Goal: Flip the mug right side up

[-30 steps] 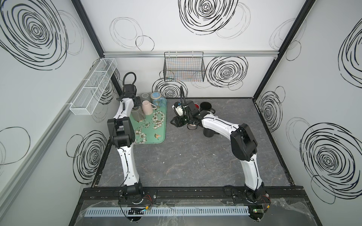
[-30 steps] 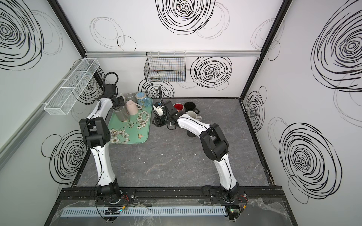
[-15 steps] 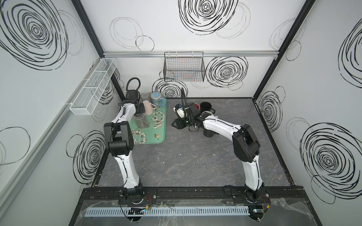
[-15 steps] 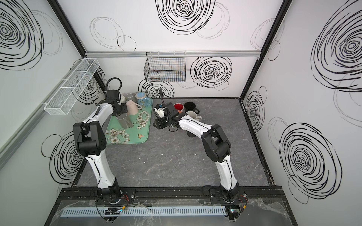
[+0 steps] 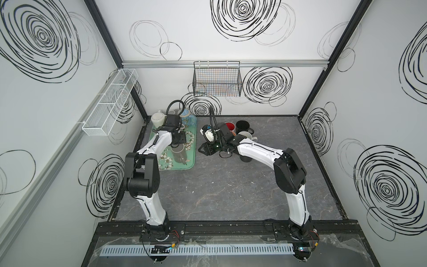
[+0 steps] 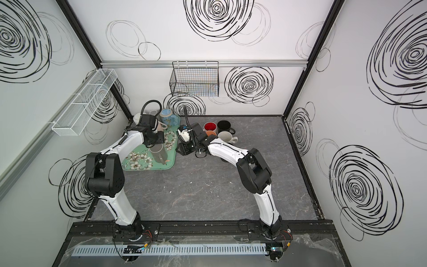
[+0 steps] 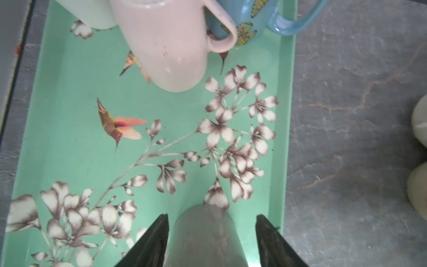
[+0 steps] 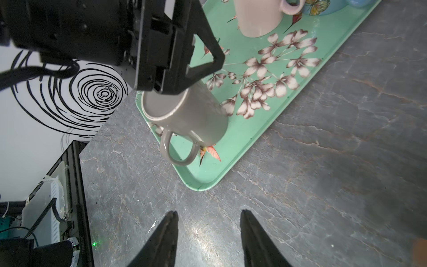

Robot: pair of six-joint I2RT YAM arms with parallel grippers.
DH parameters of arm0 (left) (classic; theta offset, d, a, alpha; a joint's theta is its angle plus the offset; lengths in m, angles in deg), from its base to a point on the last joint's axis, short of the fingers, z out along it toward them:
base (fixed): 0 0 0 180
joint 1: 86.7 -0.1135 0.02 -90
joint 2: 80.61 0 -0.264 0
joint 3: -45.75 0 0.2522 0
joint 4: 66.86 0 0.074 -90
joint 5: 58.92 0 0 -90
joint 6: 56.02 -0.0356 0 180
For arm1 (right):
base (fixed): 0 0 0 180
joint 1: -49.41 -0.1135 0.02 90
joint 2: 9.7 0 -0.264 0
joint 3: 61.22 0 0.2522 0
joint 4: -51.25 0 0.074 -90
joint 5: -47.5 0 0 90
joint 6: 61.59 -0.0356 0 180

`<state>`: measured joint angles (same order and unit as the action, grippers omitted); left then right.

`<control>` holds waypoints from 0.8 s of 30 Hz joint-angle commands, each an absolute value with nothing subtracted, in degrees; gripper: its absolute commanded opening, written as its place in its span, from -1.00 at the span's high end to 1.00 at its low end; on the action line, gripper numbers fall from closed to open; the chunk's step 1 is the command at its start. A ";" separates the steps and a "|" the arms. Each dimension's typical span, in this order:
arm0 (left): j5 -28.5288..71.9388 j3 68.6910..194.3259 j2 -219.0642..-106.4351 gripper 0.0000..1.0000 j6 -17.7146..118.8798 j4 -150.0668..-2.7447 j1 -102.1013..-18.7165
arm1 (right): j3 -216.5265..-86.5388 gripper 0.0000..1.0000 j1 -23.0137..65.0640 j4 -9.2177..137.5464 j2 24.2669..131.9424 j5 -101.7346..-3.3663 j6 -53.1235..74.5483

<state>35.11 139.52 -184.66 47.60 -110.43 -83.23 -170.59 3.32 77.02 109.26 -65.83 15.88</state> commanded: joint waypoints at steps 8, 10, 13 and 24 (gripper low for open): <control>35.87 138.29 -175.02 -0.40 50.04 -111.07 -83.83 | -171.33 -0.03 -2.17 77.99 108.98 -61.20 14.01; 35.87 137.25 -173.12 -0.40 50.34 -111.25 -84.14 | -171.07 -0.03 -2.71 77.91 108.87 -60.35 13.66; 36.94 134.15 -169.64 -0.40 50.97 -111.49 -84.31 | -170.64 -0.04 -2.71 77.23 108.67 -60.17 13.26; 37.12 117.08 -154.69 -0.40 54.26 -108.80 -87.92 | -181.17 -0.09 -6.00 85.79 116.72 -55.52 12.20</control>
